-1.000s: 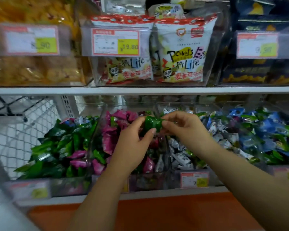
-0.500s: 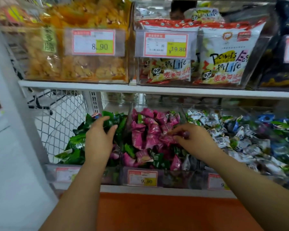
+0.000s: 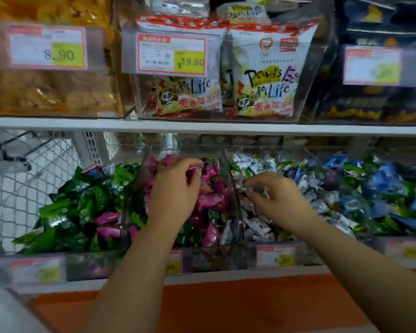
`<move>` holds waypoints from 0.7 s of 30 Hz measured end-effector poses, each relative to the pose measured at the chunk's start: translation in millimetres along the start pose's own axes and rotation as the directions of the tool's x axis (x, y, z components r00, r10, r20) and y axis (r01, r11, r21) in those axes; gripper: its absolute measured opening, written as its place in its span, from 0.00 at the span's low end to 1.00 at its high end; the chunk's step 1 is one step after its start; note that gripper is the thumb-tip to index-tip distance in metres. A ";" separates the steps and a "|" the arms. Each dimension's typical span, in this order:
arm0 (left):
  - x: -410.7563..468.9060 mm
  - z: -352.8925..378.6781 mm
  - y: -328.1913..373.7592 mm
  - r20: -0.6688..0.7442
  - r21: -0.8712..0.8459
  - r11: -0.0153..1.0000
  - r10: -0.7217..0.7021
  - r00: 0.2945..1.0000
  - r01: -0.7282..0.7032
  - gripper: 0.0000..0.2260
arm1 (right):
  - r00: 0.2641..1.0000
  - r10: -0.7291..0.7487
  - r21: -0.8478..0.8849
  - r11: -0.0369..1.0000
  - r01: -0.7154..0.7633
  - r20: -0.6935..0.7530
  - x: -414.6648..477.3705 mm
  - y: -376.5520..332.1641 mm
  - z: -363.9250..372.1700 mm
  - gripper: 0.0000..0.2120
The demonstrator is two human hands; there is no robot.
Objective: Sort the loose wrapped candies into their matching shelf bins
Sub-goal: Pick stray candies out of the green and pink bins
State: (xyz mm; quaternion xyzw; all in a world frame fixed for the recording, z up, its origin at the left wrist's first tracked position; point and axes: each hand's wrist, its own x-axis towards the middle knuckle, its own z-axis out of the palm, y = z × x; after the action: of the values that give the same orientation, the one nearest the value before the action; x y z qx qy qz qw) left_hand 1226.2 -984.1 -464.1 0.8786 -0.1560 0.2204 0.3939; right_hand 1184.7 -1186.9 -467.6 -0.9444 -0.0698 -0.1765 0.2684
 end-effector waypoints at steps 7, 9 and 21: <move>4.9 52.7 30.7 0.160 -0.026 0.995 0.095 0.982 -0.092 0.10 | 0.953 0.266 0.055 0.964 -0.261 -0.142 -6.5 77.7 -46.9 0.07; 7.1 61.2 32.0 0.166 0.021 0.995 0.097 0.981 -0.102 0.10 | 0.934 0.332 0.064 0.943 -0.326 -0.130 -2.3 94.8 -53.8 0.09; 8.5 67.7 32.6 0.162 0.010 0.997 0.074 0.984 -0.077 0.09 | 0.839 0.447 -0.206 0.893 -0.399 0.309 58.8 107.6 -46.0 0.13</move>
State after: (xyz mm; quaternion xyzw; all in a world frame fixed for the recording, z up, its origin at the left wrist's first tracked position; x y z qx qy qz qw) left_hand 1236.7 -1057.3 -479.6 0.8902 -0.2188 0.1645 0.3641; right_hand 1250.0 -1300.2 -461.2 -0.9682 0.1063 0.0532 0.2203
